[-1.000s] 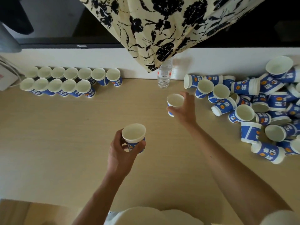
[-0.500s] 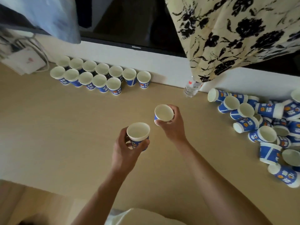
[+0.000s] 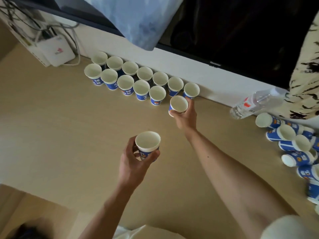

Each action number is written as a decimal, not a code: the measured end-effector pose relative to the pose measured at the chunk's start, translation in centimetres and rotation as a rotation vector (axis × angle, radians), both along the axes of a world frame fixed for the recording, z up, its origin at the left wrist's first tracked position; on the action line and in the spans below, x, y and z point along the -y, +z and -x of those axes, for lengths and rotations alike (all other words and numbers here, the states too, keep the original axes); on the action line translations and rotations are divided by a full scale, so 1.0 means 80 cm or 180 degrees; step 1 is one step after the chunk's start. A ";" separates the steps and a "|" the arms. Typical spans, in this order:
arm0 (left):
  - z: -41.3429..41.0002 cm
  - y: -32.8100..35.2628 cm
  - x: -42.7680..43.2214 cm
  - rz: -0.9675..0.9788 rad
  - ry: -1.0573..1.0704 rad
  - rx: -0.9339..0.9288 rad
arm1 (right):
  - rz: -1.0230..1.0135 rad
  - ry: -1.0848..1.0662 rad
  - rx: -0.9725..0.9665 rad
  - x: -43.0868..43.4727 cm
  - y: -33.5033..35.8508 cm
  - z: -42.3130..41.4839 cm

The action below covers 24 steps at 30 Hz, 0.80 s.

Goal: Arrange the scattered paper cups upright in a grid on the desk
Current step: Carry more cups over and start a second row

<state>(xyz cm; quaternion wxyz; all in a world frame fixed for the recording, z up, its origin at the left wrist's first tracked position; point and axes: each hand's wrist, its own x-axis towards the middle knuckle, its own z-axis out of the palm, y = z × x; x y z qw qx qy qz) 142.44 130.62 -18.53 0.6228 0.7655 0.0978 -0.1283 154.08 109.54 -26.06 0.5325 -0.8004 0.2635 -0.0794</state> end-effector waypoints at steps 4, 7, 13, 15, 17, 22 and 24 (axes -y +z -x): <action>-0.018 -0.012 -0.018 -0.0006 -0.0017 -0.0081 | 0.0178 -0.0153 -0.0208 -0.008 -0.021 -0.035; -0.027 -0.020 -0.027 -0.0022 -0.0064 -0.0148 | 0.0238 -0.0312 -0.0305 -0.012 -0.032 -0.048; -0.043 -0.025 -0.032 -0.0016 -0.0135 -0.0187 | 0.0324 -0.0459 -0.0259 -0.017 -0.048 -0.053; -0.046 -0.026 -0.031 -0.0016 -0.0163 -0.0198 | 0.0302 -0.0471 -0.0204 -0.016 -0.048 -0.055; -0.049 -0.026 -0.030 -0.0029 -0.0193 -0.0214 | 0.0237 -0.0470 -0.0205 -0.014 -0.048 -0.057; -0.052 -0.027 -0.026 0.0021 -0.0209 -0.0230 | 0.0226 -0.0429 -0.0228 -0.012 -0.053 -0.062; -0.051 -0.027 -0.024 0.0027 -0.0211 -0.0234 | 0.0192 -0.0410 -0.0254 -0.010 -0.058 -0.061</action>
